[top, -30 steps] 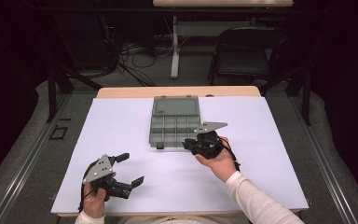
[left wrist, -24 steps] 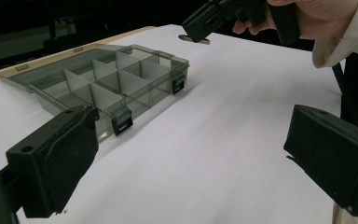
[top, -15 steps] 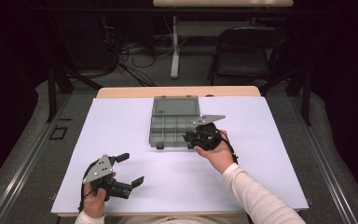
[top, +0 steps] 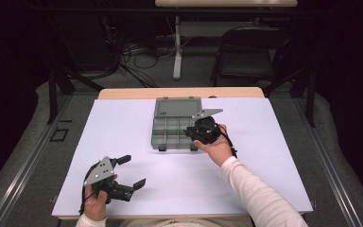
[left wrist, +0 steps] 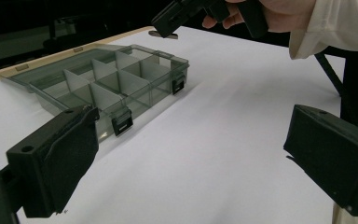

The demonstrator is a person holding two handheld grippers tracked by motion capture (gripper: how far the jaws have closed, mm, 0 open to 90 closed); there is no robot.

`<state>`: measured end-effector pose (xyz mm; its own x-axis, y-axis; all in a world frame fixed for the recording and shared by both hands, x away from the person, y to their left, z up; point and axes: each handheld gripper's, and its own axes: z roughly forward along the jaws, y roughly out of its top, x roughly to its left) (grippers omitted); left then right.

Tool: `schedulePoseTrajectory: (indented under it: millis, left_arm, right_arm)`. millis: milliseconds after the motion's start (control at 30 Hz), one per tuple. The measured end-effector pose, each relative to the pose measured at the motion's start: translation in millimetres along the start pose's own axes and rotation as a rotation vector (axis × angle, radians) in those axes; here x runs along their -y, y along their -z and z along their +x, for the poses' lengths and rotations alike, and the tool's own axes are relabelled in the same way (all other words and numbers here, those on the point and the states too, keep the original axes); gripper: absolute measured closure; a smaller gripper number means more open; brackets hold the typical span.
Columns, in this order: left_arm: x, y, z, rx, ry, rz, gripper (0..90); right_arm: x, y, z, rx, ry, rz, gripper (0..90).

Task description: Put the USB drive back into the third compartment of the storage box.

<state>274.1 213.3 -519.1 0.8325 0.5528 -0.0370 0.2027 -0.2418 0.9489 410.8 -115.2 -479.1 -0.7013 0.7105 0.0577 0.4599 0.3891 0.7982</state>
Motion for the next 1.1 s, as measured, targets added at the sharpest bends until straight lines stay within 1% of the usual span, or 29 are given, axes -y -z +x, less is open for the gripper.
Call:
schedulePoseTrajectory:
  millis: [133,233,400,433,600,800,933,1100]
  left_arm:
    - [0.0,0.0,-0.1,0.000,0.000,0.000,2.6]
    - [0.0,-0.1,0.0,0.001,0.001,0.000,2.6]
    - [0.0,-0.3,0.0,0.002,-0.001,0.001,2.6]
    - [0.0,-0.3,0.0,0.002,-0.001,0.001,2.6]
    - [0.2,-0.1,0.4,0.004,0.003,0.000,2.6]
    - [0.3,-0.1,0.5,0.004,0.001,0.001,2.6]
    - [0.3,-0.1,0.5,0.005,0.002,0.001,2.6]
    - [0.4,-0.2,0.6,0.006,0.002,0.000,2.7]
  right_arm:
    - [-3.0,-3.8,-2.9,0.009,0.006,0.009,79.4]
    - [-5.0,-7.2,-5.7,0.016,0.007,0.005,79.4]
    - [-7.9,-13.0,-9.0,0.030,0.007,0.025,79.4]
    - [-9.9,-17.0,-10.7,0.040,0.019,0.030,79.4]
    - [-14.1,-25.0,-13.3,0.055,0.028,0.039,79.4]
    - [-18.4,-33.1,-14.8,0.069,0.024,0.050,79.4]
    - [-20.1,-37.5,-16.1,0.075,0.032,0.059,79.4]
    - [-19.0,-44.1,-17.8,0.085,0.028,0.072,79.4]
